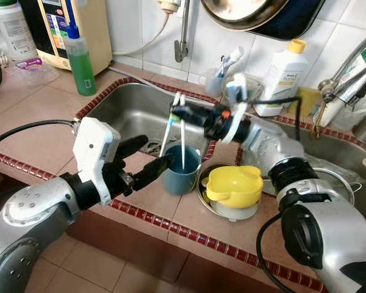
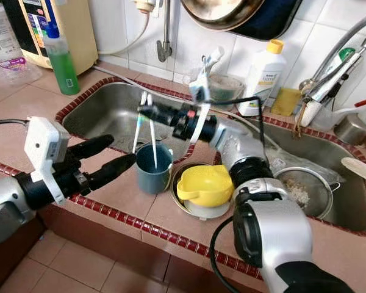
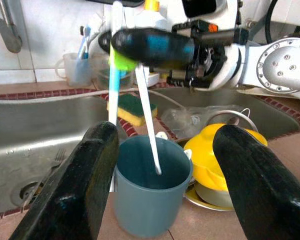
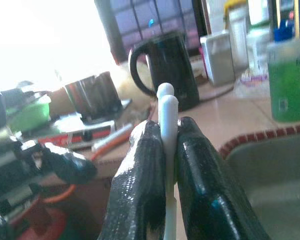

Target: Kitchen organization

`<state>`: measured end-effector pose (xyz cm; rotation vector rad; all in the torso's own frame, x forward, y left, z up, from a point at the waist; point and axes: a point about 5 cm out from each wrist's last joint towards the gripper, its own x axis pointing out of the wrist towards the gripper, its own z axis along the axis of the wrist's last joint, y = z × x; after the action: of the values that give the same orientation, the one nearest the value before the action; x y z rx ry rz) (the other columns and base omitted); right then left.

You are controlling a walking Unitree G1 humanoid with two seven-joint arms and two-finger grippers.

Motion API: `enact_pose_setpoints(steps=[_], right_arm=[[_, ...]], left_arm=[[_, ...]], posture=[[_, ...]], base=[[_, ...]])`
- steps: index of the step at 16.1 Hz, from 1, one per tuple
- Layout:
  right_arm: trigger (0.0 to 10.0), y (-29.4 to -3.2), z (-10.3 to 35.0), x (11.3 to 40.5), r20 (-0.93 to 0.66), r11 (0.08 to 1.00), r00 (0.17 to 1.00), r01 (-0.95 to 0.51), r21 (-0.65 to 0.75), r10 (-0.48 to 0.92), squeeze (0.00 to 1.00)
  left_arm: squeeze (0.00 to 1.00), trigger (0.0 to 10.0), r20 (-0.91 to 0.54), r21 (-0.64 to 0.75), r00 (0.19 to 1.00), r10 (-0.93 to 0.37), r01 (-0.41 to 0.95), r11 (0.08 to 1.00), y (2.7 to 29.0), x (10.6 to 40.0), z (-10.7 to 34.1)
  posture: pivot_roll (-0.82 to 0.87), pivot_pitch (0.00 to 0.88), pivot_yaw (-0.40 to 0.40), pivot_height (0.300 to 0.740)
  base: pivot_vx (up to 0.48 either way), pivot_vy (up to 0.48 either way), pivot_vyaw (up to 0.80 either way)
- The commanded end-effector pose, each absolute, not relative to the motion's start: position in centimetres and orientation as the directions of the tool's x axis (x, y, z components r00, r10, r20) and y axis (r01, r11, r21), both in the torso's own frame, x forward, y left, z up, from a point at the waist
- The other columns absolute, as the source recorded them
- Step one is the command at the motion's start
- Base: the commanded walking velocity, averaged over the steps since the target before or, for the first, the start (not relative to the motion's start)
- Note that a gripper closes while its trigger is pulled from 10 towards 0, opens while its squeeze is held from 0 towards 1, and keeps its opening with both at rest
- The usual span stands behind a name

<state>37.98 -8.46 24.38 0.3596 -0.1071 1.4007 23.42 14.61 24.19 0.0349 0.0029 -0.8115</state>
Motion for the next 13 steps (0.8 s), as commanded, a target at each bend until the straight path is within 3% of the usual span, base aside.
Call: enact_pose_setpoints(steps=[1, 7, 13], right_arm=[[10.0, -9.2, 27.1, 38.0, 0.358, 0.103, 0.142, -0.987, 0.125, 0.923, 0.00], [10.0, -10.3, 29.5, 37.8, 0.439, 0.103, 0.132, -0.991, 0.091, 0.889, 0.00], [10.0, -12.4, 31.6, 38.2, 0.524, 0.197, 0.219, -0.975, 0.099, 0.823, 0.00]], left_arm=[[0.00, 10.0, -0.023, 0.036, 0.662, -0.749, 0.750, 0.661, 14.3, 23.7, 24.2], [0.00, 10.0, -0.012, 0.043, 0.637, -0.770, 0.770, 0.637, 13.9, 24.4, 24.5], [0.00, 10.0, 0.007, 0.048, 0.657, -0.754, 0.752, 0.657, 14.1, 25.4, 24.4]], posture=[[-0.04, 0.060, -0.054, 0.740], [-0.06, 0.043, -0.038, 0.740], [-0.07, 0.037, -0.031, 0.740]], base=[[0.000, 0.000, 0.00], [0.000, 0.000, 0.00], [0.000, 0.000, 0.00]])
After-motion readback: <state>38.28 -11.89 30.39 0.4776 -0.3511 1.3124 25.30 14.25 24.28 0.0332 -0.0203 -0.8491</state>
